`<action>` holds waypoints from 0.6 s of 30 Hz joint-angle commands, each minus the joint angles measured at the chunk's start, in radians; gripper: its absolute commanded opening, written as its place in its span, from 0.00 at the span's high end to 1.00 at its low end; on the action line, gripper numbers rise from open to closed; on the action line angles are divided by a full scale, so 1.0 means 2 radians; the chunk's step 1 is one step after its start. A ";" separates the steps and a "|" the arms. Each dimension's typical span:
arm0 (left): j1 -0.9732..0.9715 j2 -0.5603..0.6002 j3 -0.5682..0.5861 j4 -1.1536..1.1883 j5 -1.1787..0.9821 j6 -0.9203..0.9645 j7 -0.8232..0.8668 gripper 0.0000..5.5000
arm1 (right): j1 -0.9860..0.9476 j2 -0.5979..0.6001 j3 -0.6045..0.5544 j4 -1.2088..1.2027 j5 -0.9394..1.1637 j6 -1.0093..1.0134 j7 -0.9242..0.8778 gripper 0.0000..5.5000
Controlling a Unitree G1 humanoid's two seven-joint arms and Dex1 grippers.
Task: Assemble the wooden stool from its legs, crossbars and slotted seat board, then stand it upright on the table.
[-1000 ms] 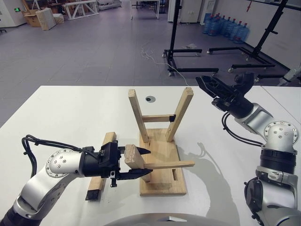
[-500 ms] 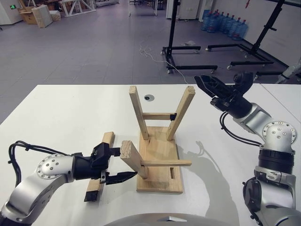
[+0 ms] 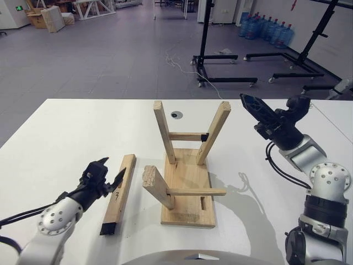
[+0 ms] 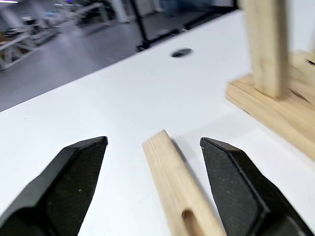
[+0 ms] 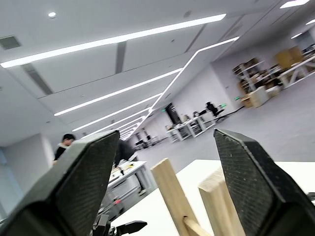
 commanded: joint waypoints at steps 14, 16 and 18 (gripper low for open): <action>0.050 -0.087 -0.006 -0.044 -0.012 0.122 0.049 0.20 | 0.071 0.045 0.025 -0.067 0.003 -0.034 -0.040 0.36; 0.048 -0.094 0.009 -0.055 -0.029 0.147 0.054 0.20 | 0.081 0.048 0.025 -0.077 0.007 -0.037 -0.047 0.36; 0.051 -0.095 0.012 -0.069 -0.036 0.175 0.058 0.20 | 0.089 0.051 0.025 -0.084 0.011 -0.041 -0.054 0.36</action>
